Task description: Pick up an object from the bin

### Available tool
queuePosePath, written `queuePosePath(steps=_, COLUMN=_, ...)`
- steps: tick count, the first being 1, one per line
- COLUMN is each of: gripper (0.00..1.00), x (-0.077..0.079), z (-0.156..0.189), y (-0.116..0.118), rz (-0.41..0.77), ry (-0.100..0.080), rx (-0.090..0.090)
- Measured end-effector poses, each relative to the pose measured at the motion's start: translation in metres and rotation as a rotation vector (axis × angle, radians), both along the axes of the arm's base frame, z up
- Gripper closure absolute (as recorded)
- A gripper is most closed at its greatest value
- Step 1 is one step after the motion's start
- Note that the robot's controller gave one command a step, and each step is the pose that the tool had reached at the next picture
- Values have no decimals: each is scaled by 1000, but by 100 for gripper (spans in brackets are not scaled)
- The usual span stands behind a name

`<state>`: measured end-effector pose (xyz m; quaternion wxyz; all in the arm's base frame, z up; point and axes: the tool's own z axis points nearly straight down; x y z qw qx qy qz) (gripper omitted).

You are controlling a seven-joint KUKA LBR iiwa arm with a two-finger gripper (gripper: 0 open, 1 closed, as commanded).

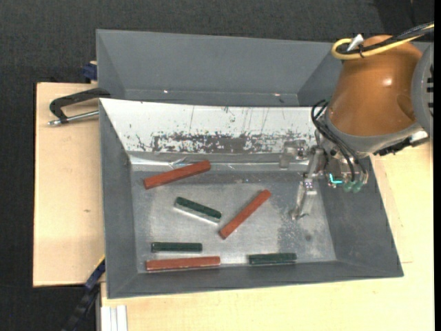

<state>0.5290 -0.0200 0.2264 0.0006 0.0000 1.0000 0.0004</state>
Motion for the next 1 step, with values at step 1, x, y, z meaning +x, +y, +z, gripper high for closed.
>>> queuePosePath(steps=1, gripper=0, x=23, z=-35, y=21, rz=66, ry=-6, rx=-1)
